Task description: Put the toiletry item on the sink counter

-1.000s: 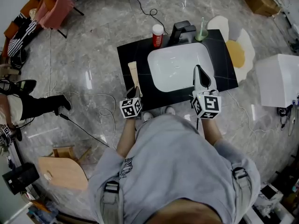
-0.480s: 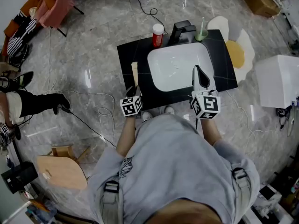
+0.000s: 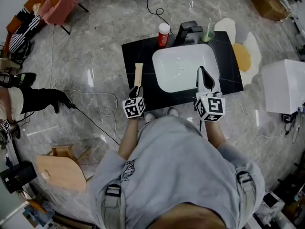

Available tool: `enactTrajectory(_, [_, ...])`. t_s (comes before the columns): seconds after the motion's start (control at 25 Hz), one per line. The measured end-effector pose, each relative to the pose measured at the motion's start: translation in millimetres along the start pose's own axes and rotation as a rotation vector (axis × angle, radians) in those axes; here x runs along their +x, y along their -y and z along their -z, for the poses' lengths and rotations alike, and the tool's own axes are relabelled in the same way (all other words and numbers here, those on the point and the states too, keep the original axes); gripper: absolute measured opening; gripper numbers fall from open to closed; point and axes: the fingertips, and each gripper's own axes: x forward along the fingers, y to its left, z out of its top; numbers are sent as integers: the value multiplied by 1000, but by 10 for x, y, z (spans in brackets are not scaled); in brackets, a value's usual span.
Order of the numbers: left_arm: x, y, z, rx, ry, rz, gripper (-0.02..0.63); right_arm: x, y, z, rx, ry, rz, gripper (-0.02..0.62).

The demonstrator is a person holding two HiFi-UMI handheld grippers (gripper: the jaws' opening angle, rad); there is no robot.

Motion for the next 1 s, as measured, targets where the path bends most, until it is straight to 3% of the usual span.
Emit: enactTrajectory(1.0, [-417,68,-573,33,179,-61,8,-22,-141,-28,-1,9,-58,3])
